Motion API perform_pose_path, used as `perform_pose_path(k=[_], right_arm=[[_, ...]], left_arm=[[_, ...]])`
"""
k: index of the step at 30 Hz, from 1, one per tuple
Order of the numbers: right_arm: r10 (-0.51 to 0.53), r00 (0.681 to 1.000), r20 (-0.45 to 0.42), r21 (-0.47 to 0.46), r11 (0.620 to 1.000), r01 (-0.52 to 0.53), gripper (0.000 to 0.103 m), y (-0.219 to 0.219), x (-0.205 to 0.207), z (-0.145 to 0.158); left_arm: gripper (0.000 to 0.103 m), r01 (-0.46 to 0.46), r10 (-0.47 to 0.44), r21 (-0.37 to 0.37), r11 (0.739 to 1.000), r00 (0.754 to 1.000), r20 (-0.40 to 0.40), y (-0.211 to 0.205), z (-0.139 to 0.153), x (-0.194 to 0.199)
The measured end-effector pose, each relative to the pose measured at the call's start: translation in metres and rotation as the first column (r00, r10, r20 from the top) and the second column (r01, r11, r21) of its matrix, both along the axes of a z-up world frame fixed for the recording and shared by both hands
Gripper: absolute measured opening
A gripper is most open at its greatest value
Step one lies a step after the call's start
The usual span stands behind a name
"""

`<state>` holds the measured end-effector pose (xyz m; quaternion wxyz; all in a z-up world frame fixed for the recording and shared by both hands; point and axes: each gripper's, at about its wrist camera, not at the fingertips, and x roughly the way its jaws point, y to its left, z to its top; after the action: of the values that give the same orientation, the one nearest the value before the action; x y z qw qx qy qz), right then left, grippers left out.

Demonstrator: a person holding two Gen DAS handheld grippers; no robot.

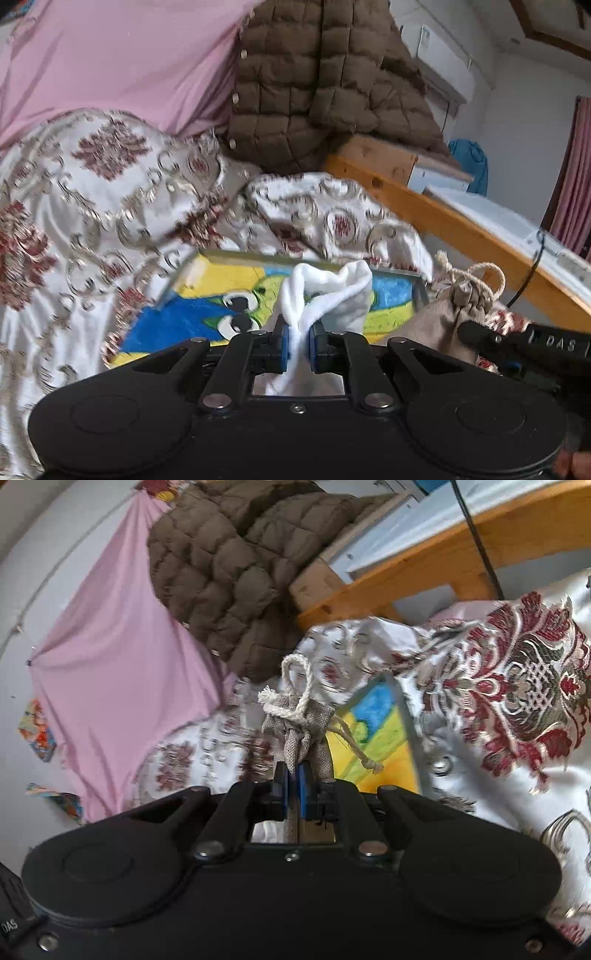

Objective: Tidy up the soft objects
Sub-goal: 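Carry the white cloth onto the painting tray with the left tool while the right tool carries the pouch there, then open both tools and lift them away from the painting tray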

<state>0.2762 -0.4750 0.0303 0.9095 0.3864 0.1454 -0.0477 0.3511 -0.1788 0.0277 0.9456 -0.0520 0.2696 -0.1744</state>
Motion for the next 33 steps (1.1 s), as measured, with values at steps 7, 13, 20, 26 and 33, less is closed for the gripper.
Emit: perform_pose_path(k=[7, 13, 20, 26, 33], right_arm=[[-0.025, 0.985, -0.170, -0.127, 0.992, 0.003, 0.001, -0.004, 0.024, -0.031], [-0.013, 0.976, -0.215, -0.124, 0.992, -0.014, 0.002, 0.000, 0.030, -0.046], [-0.008, 0.970, -0.243, -0.203, 0.978, -0.042, 0.014, 0.013, 0.027, -0.048], [-0.018, 0.978, -0.207, -0.228, 0.973, -0.030, 0.032, 0.012, -0.005, -0.022], [-0.063, 0.988, -0.142, -0.288, 0.957, 0.020, 0.071, 0.016, -0.047, 0.012]], left_arm=[[0.011, 0.010, -0.006, 0.050, 0.999, 0.996, -0.085, -0.029, -0.047, 0.017], [0.012, 0.034, -0.022, 0.108, 0.994, 0.993, -0.112, -0.050, -0.063, 0.018], [0.024, 0.054, -0.036, 0.143, 0.988, 0.991, -0.127, -0.056, -0.061, 0.010], [0.052, 0.036, -0.021, 0.129, 0.991, 0.993, -0.119, -0.040, -0.043, -0.007], [0.069, 0.000, 0.006, 0.064, 0.998, 0.995, -0.104, -0.020, -0.027, -0.040]])
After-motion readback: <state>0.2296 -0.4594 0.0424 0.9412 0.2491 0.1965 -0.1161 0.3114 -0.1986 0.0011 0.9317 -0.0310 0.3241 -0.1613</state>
